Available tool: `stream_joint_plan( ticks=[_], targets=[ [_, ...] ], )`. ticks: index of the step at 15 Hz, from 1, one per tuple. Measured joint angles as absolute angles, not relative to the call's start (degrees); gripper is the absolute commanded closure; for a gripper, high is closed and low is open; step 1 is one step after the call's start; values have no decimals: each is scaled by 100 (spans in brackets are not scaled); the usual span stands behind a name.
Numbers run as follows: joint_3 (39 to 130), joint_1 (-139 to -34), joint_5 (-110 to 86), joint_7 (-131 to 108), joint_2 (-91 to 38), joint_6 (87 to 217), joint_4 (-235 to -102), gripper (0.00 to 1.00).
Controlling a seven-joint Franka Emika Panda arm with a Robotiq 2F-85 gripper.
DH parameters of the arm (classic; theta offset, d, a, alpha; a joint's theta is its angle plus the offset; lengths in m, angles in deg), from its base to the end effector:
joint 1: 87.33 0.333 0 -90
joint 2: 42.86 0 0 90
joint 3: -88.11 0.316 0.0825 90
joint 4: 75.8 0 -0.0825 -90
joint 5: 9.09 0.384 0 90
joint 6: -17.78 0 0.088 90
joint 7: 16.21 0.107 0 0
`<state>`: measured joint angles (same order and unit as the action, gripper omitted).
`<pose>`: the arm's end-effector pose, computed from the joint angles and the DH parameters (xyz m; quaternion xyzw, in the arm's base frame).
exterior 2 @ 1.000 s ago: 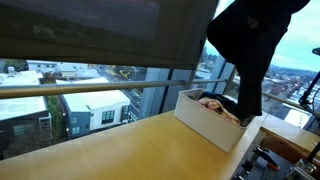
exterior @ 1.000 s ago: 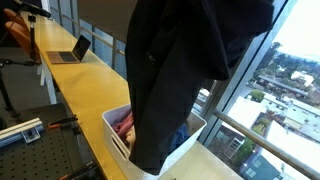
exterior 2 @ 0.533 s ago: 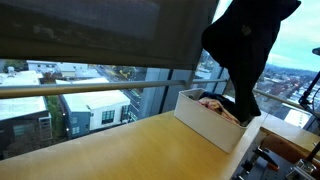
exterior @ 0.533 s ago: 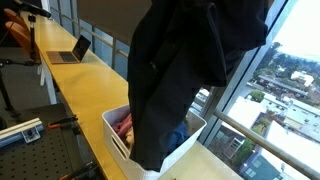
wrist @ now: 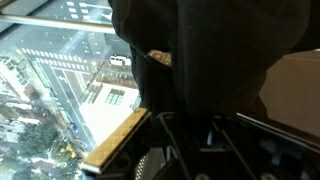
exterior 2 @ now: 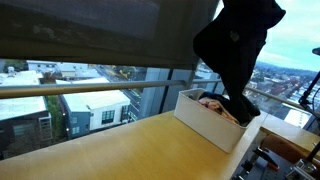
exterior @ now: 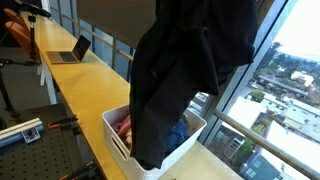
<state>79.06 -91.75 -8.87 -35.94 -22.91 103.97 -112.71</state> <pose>0.5801 -0.1053 0.8323 0.9645 0.0647 0.2379 0.0949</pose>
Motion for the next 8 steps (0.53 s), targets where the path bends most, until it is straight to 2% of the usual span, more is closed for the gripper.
stream_joint_plan(
  ticks=[8],
  targets=[
    [7899, -9187, -891, -3483, -2263, 11378, -12993, 97]
  ],
)
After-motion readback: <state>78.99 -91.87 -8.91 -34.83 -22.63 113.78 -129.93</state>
